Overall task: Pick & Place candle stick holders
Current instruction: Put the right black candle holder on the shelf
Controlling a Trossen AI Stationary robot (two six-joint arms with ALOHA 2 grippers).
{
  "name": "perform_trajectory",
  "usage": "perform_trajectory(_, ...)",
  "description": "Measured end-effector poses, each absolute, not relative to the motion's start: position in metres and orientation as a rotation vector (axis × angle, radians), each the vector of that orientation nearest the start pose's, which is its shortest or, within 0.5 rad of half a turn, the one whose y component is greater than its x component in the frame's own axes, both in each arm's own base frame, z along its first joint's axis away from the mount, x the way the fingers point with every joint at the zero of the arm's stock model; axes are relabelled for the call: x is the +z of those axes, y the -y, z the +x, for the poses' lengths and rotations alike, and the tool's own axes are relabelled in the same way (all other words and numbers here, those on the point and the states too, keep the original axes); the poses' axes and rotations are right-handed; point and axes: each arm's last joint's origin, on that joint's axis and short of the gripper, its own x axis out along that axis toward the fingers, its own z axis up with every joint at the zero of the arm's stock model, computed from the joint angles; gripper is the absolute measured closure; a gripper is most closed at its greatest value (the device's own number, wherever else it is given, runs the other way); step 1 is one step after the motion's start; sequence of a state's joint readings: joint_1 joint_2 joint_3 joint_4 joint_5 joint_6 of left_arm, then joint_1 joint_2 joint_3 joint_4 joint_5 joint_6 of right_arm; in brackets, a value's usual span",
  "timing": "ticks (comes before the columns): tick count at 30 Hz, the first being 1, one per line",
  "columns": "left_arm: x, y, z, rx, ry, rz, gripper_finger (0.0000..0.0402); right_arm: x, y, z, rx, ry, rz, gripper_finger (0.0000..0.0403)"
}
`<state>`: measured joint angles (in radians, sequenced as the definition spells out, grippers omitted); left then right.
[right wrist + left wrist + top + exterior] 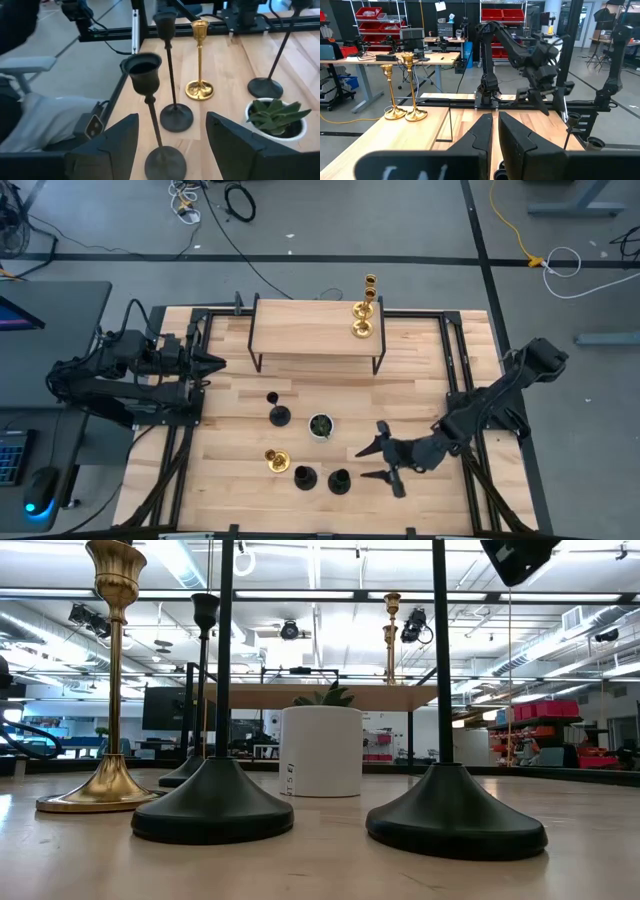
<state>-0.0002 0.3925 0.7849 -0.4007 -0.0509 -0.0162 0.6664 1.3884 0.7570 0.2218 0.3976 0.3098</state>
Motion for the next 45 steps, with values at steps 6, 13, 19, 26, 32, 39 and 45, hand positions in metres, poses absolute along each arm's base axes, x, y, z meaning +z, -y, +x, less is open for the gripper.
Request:
perform_trajectory(6,0.353,-0.001,0.076,0.051,-0.009,-0.016,0.0367,0.211,-0.189,0.244,0.209,-0.36,0.072,0.017)
perform_trajectory(13,0.353,-0.001,0.076,0.051,-0.008,-0.016,0.0367,0.189,-0.199,0.256,0.187,-0.331,0.049,0.017)
perform_trajectory(19,0.353,-0.001,0.076,0.051,-0.009,-0.016,0.0367,0.176,-0.201,0.263,0.144,-0.314,0.048,0.017)
perform_trajectory(26,0.353,-0.001,0.076,0.051,-0.008,-0.029,0.0367,0.173,-0.201,0.271,0.164,-0.264,0.092,0.017)
perform_trajectory(32,0.353,-0.001,0.076,0.051,-0.007,-0.042,0.0367,0.173,-0.198,0.273,0.155,-0.261,0.097,0.017)
perform_trajectory(39,0.353,-0.001,0.076,0.051,-0.008,-0.042,0.0367,0.175,-0.198,0.274,0.157,-0.244,0.108,0.017)
perform_trajectory(45,0.353,-0.001,0.076,0.051,-0.007,-0.042,0.0367,0.162,-0.202,0.281,0.188,-0.213,0.104,0.017)
